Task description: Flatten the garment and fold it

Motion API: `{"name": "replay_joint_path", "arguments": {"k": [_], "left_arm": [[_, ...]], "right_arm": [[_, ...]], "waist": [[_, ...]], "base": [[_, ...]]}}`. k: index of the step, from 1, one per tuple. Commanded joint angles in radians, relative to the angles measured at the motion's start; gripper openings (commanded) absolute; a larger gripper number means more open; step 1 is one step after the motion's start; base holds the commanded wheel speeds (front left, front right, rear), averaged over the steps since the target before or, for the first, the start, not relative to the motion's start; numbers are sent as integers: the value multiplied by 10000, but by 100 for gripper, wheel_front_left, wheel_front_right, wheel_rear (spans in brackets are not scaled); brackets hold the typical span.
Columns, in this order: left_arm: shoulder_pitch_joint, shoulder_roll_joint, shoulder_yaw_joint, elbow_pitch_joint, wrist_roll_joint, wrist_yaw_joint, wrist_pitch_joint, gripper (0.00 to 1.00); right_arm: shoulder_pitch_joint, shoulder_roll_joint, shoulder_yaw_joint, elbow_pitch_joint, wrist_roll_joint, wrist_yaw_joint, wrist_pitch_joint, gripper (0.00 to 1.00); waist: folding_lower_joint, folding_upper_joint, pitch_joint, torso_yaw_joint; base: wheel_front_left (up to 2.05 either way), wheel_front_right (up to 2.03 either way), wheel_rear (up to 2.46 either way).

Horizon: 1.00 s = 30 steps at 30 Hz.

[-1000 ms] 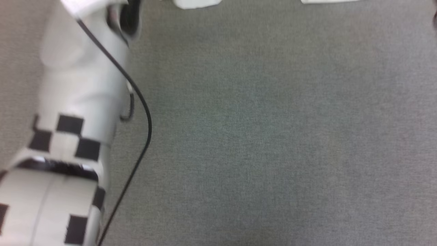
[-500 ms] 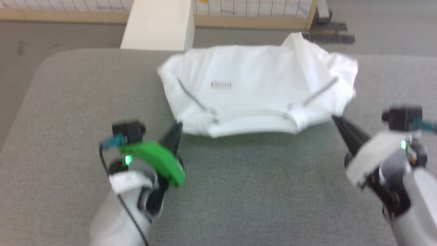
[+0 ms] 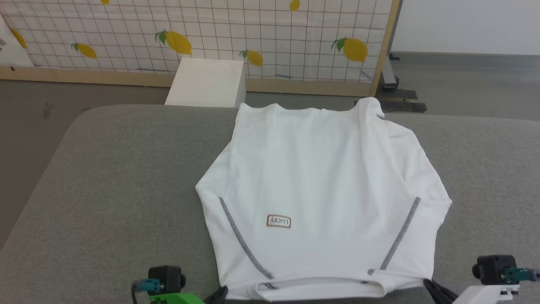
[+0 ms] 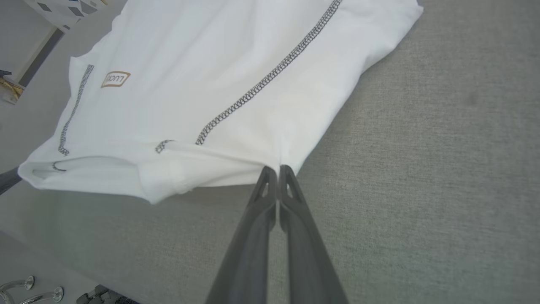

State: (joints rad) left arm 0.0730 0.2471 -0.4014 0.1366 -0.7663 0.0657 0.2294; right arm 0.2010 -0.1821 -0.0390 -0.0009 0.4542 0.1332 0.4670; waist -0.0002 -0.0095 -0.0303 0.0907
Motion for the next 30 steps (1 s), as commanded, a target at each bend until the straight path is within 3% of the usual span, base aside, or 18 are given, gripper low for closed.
{"name": "replay_joint_path", "arguments": {"k": [1,6,10,19,20,21,22,23,30], "left_arm": [[343,305,61,-109,50,237,187,0],[963,864,-232,-525,367,920,1169,0],[1069,997,-276,-668,550,1315,1419,0],[778,732,-435,-102,412,1315,1633,0],[733,694,-405,-71,363,1333,1647,40],[695,680,-387,-62,340,1346,1660,100],[653,673,-345,-66,296,1380,1695,100],[625,677,-307,-88,249,1411,1752,100],[388,1136,60,-912,64,1658,2293,100]], "right_arm": [[307,7,-261,-252,-152,-25,317,0],[1218,61,-449,-1064,-673,-25,1904,0],[1342,184,-627,-1368,-953,-25,2274,0],[1016,289,-213,-745,-1247,-25,2783,0],[979,270,-197,-699,-1274,-25,2795,0],[950,254,-175,-672,-1295,-25,2802,0],[906,267,-125,-668,-1243,-25,2797,20],[872,247,-96,-689,-1241,-25,2771,100],[696,242,-320,-1231,-839,-25,2773,100]], "waist": [[2,93,-61,-4],[2,93,-72,6],[2,93,-47,-15],[2,93,-14,-141],[2,93,-10,-153],[2,93,-7,-163],[2,93,-10,-180],[2,93,-19,-196],[2,93,-92,-275]], "base": [[0,0,0],[0,0,0],[0,0,0],[0,0,0],[0,0,0],[0,0,0],[0,0,0],[0,0,0],[0,0,0]]}}
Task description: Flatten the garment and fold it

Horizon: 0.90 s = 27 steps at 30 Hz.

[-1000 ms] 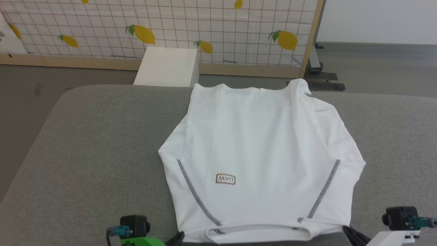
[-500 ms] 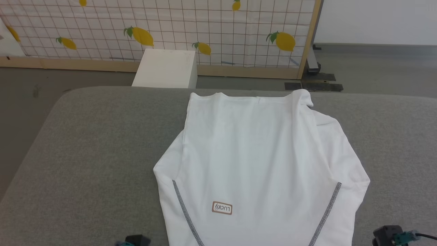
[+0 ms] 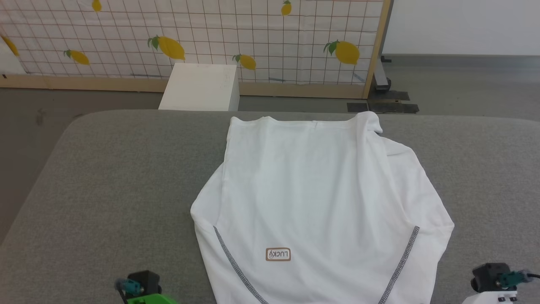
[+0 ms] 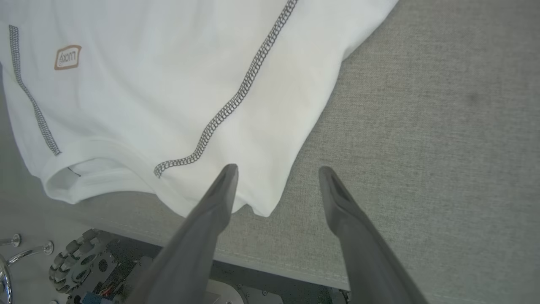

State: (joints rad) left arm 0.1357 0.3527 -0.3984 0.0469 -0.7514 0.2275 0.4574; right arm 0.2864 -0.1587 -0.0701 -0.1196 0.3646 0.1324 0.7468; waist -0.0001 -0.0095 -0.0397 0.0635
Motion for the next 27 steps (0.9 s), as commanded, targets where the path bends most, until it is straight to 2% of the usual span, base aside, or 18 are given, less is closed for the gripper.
{"name": "replay_joint_path", "arguments": {"k": [1,5,11,15,19,27], "left_arm": [[-274,162,113,-164,-82,100,42,100],[-570,293,812,-941,69,297,-809,100],[-1314,43,1640,-1392,945,16,-3846,100],[-1850,-174,1679,-1174,1748,-161,-5697,100],[-2483,-411,1531,-959,2405,-254,-6762,100],[-3361,-949,1527,-1159,3450,-227,-7173,100]], "right_arm": [[-191,50,-107,-189,166,-17,-16,100],[-528,283,-777,-874,578,-17,-95,100],[-1969,334,-1940,-1076,603,-17,-406,100],[-3436,-86,-2200,-412,310,-17,-544,100],[-5233,-889,-1760,671,-170,-17,-491,100],[-8533,-2148,-140,2957,-1096,-17,-95,100]], "waist": [[1,93,-1,-11],[1,93,63,-74],[1,93,546,-213],[1,93,1297,-219],[1,93,2311,-154],[1,93,4087,258]], "base": [[0,0,0],[0,0,0],[0,0,0],[0,0,0],[0,0,0],[0,0,0]]}}
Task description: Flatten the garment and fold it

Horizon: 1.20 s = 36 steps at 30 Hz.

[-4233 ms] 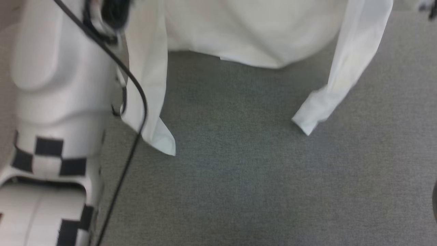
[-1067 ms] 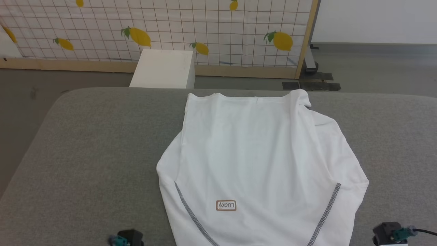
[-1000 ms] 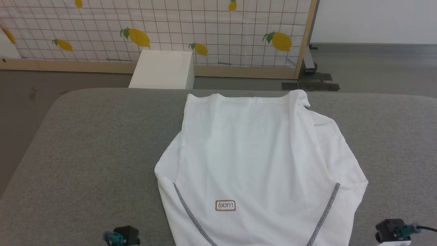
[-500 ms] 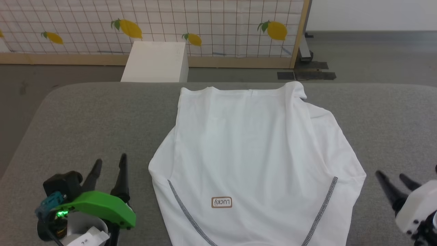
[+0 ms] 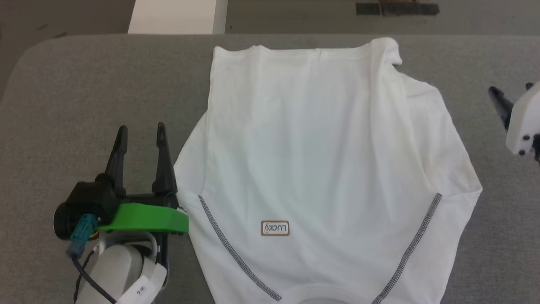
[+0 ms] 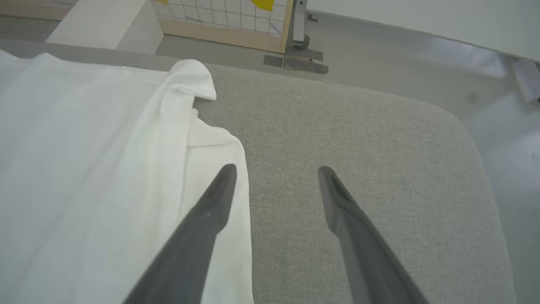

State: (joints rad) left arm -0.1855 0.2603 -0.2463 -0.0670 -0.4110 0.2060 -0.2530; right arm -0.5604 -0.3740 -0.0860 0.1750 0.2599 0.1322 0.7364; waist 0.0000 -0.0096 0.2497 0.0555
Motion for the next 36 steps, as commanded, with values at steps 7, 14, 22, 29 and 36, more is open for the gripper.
{"name": "replay_joint_path", "arguments": {"k": [7,14,22,29,36], "left_arm": [[-565,-664,352,-458,829,-262,-85,100],[-638,-1156,544,-408,1189,-641,-86,100],[-400,-1567,977,-289,1571,-1056,-87,100],[-175,-1686,1273,25,1643,-1320,-87,100],[159,-1745,1504,447,1544,-1506,-87,100]], "right_arm": [[-2367,-582,1903,2198,-701,-15,-93,100],[-3149,-785,3045,3371,-705,-15,-421,100],[-3237,-835,3666,4247,274,-15,137,0],[-3220,-899,2326,4272,570,-15,-841,0],[-2234,-1079,449,4065,771,-15,-1538,0]], "waist": [[0,93,2396,812],[0,93,2792,977],[0,93,2485,882],[0,93,1713,661],[0,93,533,374]], "base": [[0,0,0],[0,0,0],[0,0,0],[0,0,0],[0,0,0]]}}
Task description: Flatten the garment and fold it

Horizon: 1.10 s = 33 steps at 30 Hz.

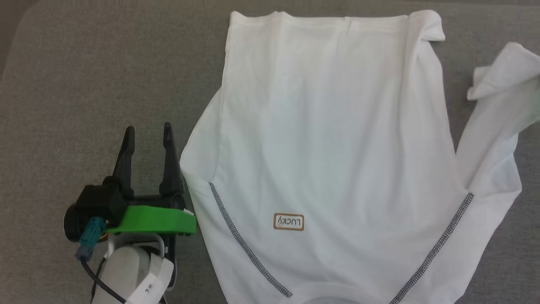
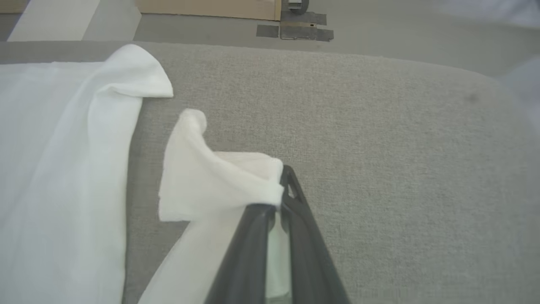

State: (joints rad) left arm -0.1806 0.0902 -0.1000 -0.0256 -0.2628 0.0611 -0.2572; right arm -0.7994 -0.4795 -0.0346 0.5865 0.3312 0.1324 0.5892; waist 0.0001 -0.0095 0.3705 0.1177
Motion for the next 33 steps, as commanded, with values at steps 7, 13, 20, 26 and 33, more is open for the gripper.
{"name": "replay_joint_path", "arguments": {"k": [7,13,20,26,33], "left_arm": [[597,-76,205,312,-114,-195,-45,100],[986,-33,363,345,-224,-203,-45,100],[1278,-31,446,225,-347,-182,-45,100],[1306,-45,414,208,-394,-176,-45,100],[1338,-92,333,246,-449,-167,-45,100]], "right_arm": [[2045,308,-1792,-1425,500,-17,163,0],[3177,1301,-2276,-3856,977,-17,658,0],[3549,2532,-852,-6165,1498,-17,1539,0],[3604,3347,1026,-6558,1821,-17,2004,0],[3907,3708,3103,-5961,2128,-17,1985,0]], "waist": [[-1,93,-1722,-405],[-1,93,-2259,-521],[-1,93,-2466,-408],[-1,93,-2433,-2],[-1,93,-2321,589]], "base": [[0,0,0],[0,0,0],[0,0,0],[0,0,0],[0,0,0]]}}
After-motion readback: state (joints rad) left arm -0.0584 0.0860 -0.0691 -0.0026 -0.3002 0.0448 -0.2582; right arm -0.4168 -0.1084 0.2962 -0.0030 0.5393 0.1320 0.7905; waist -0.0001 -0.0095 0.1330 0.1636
